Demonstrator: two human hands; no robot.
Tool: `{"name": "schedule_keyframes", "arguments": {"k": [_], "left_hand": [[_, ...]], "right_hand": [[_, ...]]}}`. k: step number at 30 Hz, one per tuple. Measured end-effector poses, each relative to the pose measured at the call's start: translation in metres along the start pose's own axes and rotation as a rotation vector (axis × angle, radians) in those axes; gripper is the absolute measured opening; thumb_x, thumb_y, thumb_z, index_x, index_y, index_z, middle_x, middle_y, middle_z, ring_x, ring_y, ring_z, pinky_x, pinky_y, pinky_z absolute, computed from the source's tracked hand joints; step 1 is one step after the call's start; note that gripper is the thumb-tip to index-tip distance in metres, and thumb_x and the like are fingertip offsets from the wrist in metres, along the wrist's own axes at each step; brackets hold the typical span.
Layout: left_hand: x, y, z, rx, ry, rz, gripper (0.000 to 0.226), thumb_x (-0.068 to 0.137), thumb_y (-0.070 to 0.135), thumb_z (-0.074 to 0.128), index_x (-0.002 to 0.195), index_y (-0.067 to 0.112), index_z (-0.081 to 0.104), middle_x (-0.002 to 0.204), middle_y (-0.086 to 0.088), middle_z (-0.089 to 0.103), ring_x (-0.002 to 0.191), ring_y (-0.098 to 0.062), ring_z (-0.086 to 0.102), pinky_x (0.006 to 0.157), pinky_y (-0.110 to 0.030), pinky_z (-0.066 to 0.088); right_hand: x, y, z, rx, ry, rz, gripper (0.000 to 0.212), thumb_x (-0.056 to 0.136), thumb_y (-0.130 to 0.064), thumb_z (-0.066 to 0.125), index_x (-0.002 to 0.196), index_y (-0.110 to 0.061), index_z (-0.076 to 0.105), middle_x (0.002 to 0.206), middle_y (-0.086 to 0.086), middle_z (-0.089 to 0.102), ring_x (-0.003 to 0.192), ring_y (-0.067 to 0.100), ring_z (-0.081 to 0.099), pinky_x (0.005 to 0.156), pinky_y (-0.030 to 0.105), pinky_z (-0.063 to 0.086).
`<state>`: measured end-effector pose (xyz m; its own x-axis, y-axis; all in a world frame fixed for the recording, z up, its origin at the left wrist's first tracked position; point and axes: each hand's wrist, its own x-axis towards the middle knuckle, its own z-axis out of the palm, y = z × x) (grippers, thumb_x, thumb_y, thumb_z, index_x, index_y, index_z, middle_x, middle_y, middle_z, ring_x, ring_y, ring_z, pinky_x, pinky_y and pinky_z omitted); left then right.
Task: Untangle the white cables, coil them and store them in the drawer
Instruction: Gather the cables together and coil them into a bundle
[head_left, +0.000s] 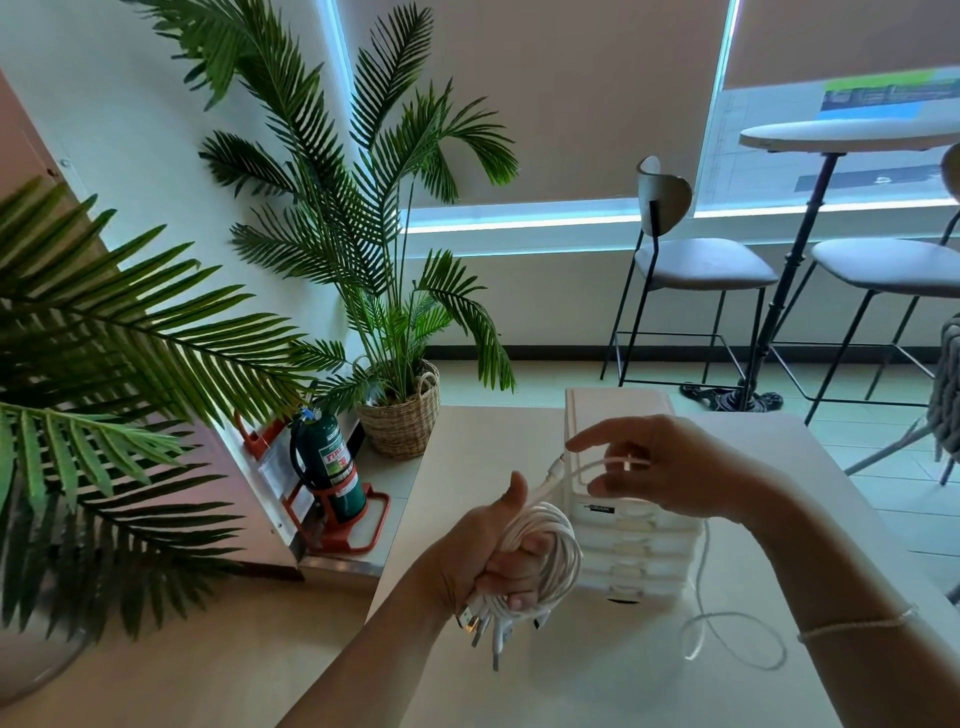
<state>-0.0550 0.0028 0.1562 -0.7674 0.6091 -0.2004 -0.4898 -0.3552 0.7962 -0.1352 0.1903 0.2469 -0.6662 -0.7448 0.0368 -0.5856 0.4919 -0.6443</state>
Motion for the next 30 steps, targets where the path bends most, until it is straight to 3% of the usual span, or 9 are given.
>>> {"name": "schedule_keyframes", "arguments": {"k": [3,6,9,11,13,18,22,25,30], "left_hand": [[0.0,0.001,0.003,0.002,0.0,-0.016,0.059,0.063,0.081,0.05,0.058,0.022,0.055,0.034,0.014,0.043,0.027,0.001,0.037,0.043,-0.014,0.041],[0.0,0.002,0.009,0.018,-0.006,-0.043,0.063,0.058,0.086,0.048,0.058,0.023,0.053,0.034,0.015,0.041,0.026,0.002,0.035,0.041,-0.013,0.039],[-0.001,0.005,0.011,0.033,-0.066,-0.028,0.065,0.061,0.087,0.04,0.06,0.023,0.052,0.036,0.017,0.042,0.027,0.004,0.035,0.04,-0.012,0.034],[-0.003,0.006,0.01,0.024,-0.112,-0.025,0.064,0.064,0.086,0.038,0.062,0.024,0.053,0.036,0.017,0.04,0.027,0.003,0.034,0.038,-0.012,0.031],[-0.005,0.005,0.006,0.011,-0.147,-0.036,0.063,0.066,0.085,0.037,0.063,0.024,0.054,0.036,0.016,0.041,0.027,0.001,0.033,0.037,-0.014,0.027],[-0.005,0.007,0.001,-0.006,-0.218,-0.007,0.061,0.071,0.082,0.036,0.067,0.025,0.058,0.039,0.009,0.03,0.029,-0.007,0.027,0.038,-0.021,0.023],[-0.005,0.011,0.004,0.022,-0.164,0.013,0.06,0.068,0.082,0.04,0.063,0.024,0.057,0.035,0.011,0.032,0.027,-0.007,0.023,0.035,-0.017,0.023],[-0.004,0.011,0.004,0.035,-0.151,0.028,0.059,0.07,0.081,0.04,0.064,0.025,0.058,0.037,0.009,0.028,0.027,-0.007,0.023,0.035,-0.017,0.021],[-0.002,0.009,0.001,0.057,-0.176,0.026,0.055,0.071,0.078,0.045,0.064,0.025,0.056,0.036,0.017,0.044,0.026,-0.002,0.028,0.036,-0.018,0.022]], "right_hand": [[0.005,-0.012,0.009,-0.205,0.075,-0.079,0.032,0.088,-0.023,0.061,0.119,-0.032,0.061,0.107,-0.012,0.052,0.08,-0.002,0.048,0.08,0.014,0.041],[0.011,-0.02,0.022,-0.234,-0.003,-0.199,0.03,0.094,-0.021,0.05,0.121,-0.027,0.061,0.124,-0.009,0.053,0.094,-0.004,0.051,0.082,0.003,0.035],[0.014,-0.02,0.032,-0.25,-0.079,-0.193,0.029,0.096,-0.025,0.047,0.12,-0.023,0.063,0.113,-0.01,0.066,0.097,0.001,0.059,0.084,0.008,0.04],[0.013,-0.016,0.037,-0.159,-0.056,-0.149,0.026,0.095,-0.024,0.05,0.115,-0.021,0.066,0.096,-0.015,0.067,0.078,-0.008,0.059,0.071,0.001,0.038],[0.013,-0.012,0.041,-0.018,-0.045,-0.103,0.023,0.093,-0.02,0.054,0.11,-0.017,0.069,0.082,-0.02,0.064,0.065,-0.012,0.058,0.065,0.002,0.041],[0.009,-0.007,0.047,0.105,-0.107,-0.022,0.027,0.094,-0.026,0.05,0.115,-0.018,0.066,0.108,-0.003,0.069,0.098,0.008,0.064,0.093,0.023,0.049],[0.004,-0.006,0.046,0.359,-0.159,-0.013,0.034,0.081,-0.033,0.06,0.11,-0.017,0.066,0.1,-0.007,0.069,0.096,0.005,0.066,0.088,0.019,0.052],[0.005,-0.003,0.043,0.284,-0.166,-0.038,0.024,0.086,-0.022,0.062,0.109,-0.016,0.066,0.097,-0.006,0.069,0.093,0.009,0.067,0.085,0.022,0.054],[0.006,-0.002,0.042,0.34,-0.183,-0.003,0.015,0.087,-0.023,0.06,0.1,-0.028,0.065,0.093,-0.003,0.069,0.086,0.015,0.065,0.079,0.03,0.054]]}}
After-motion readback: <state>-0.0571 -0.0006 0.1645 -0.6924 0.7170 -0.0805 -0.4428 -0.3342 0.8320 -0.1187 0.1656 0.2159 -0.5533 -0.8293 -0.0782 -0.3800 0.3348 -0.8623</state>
